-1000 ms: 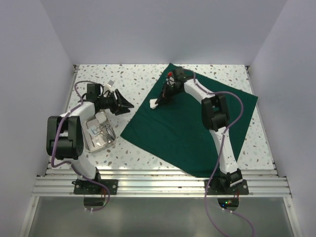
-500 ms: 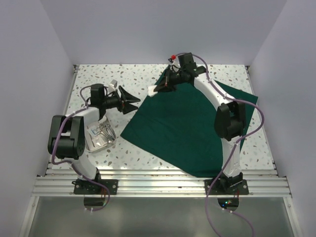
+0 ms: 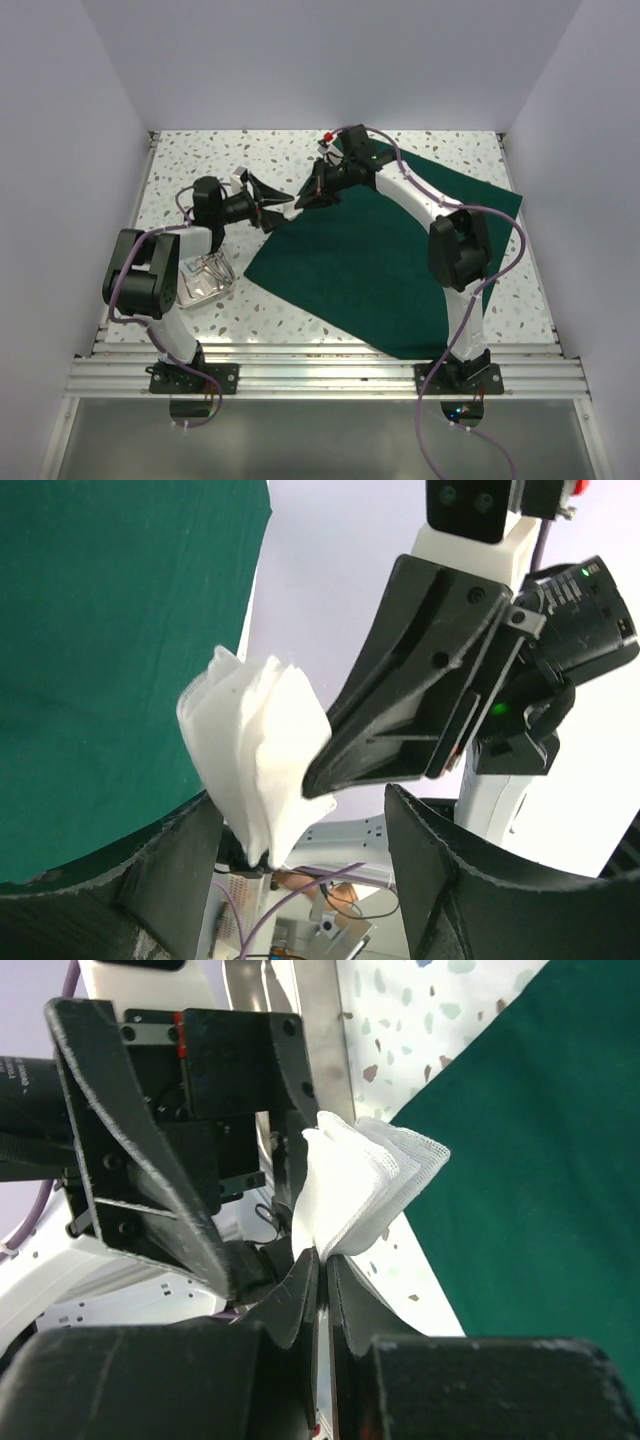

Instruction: Prepare the surgical pack

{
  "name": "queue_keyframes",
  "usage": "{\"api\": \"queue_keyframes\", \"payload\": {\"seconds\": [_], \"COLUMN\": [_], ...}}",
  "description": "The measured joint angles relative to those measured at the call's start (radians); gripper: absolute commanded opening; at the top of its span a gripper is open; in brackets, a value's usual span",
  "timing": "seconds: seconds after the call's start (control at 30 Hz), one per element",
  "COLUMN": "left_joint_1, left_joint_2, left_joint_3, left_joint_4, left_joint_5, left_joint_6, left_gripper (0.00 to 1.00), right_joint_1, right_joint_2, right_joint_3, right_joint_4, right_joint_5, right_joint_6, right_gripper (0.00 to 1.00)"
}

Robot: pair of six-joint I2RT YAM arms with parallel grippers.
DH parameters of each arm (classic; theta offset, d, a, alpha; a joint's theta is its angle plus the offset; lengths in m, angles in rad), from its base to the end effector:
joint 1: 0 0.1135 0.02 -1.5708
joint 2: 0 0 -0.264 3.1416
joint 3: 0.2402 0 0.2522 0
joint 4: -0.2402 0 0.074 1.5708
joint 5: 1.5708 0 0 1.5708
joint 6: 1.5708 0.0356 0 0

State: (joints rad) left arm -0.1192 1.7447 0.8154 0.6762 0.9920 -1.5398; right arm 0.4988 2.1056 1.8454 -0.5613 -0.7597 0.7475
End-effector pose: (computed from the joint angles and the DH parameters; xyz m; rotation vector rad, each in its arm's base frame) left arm 0.3448 -0.0713 0.1898 -0.6931 2.1376 -1.9410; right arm 0.4051 0.2486 0.2625 -0.0823 2.6239 1.4359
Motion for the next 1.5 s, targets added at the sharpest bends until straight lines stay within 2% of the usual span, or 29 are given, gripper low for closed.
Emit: {"api": "queue_keyframes", "payload": {"seconds": [0.43, 0.73, 0.9, 0.93, 1.1, 1.2, 1.23, 1.27, 1.3, 1.33, 1.4, 1.43, 1.5], "left_joint_1": [-0.001, -0.001, -0.001, -0.001, -0.001, -0.001, -0.001, -0.001, -0.001, -0.001, 0.0, 0.002, 0.012], "left_joint_2": [0.018, 0.045, 0.053, 0.053, 0.053, 0.053, 0.053, 0.053, 0.053, 0.053, 0.05, 0.045, 0.023], "left_joint_3": [-0.021, -0.019, -0.019, -0.019, -0.037, -0.063, -0.069, -0.072, -0.076, -0.077, -0.076, -0.076, -0.051], "left_joint_4": [0.008, 0.03, 0.103, 0.114, 0.158, 0.175, 0.177, 0.178, 0.181, 0.183, 0.166, 0.139, -0.008], "left_joint_5": [0.003, 0.004, 0.004, 0.005, 0.008, 0.014, 0.018, 0.02, 0.023, 0.026, 0.031, 0.034, 0.039], "left_joint_6": [-0.023, -0.048, -0.097, -0.101, -0.125, -0.132, -0.134, -0.137, -0.137, -0.13, -0.099, -0.06, 0.066], "left_gripper": [0.69, 0.61, 0.5, 0.44, 0.34, 0.19, 0.06, 0.0, 0.0, 0.0, 0.0, 0.0, 0.0], "right_joint_1": [0.024, 0.047, 0.056, 0.057, 0.056, 0.056, 0.056, 0.056, 0.056, 0.056, 0.056, 0.056, 0.055], "right_joint_2": [-0.036, -0.051, -0.051, -0.051, -0.051, -0.051, -0.051, -0.051, -0.051, -0.051, -0.051, -0.051, -0.051], "right_joint_3": [-0.009, -0.037, -0.047, -0.05, -0.052, -0.055, -0.056, -0.056, -0.056, -0.056, -0.051, -0.047, -0.026], "right_joint_4": [0.003, 0.012, 0.014, 0.013, 0.01, 0.009, 0.01, 0.008, 0.007, -0.001, -0.022, -0.043, -0.109], "right_joint_5": [-0.001, -0.019, -0.021, -0.021, -0.021, -0.021, -0.021, -0.021, -0.02, -0.018, -0.014, -0.007, 0.024], "right_joint_6": [0.009, 0.019, 0.015, 0.011, 0.0, 0.0, -0.001, -0.001, -0.005, -0.014, -0.035, -0.046, -0.089], "right_gripper": [0.0, 0.0, 0.0, 0.0, 0.0, 0.0, 0.0, 0.06, 0.19, 0.39, 0.53, 0.64, 0.72]}}
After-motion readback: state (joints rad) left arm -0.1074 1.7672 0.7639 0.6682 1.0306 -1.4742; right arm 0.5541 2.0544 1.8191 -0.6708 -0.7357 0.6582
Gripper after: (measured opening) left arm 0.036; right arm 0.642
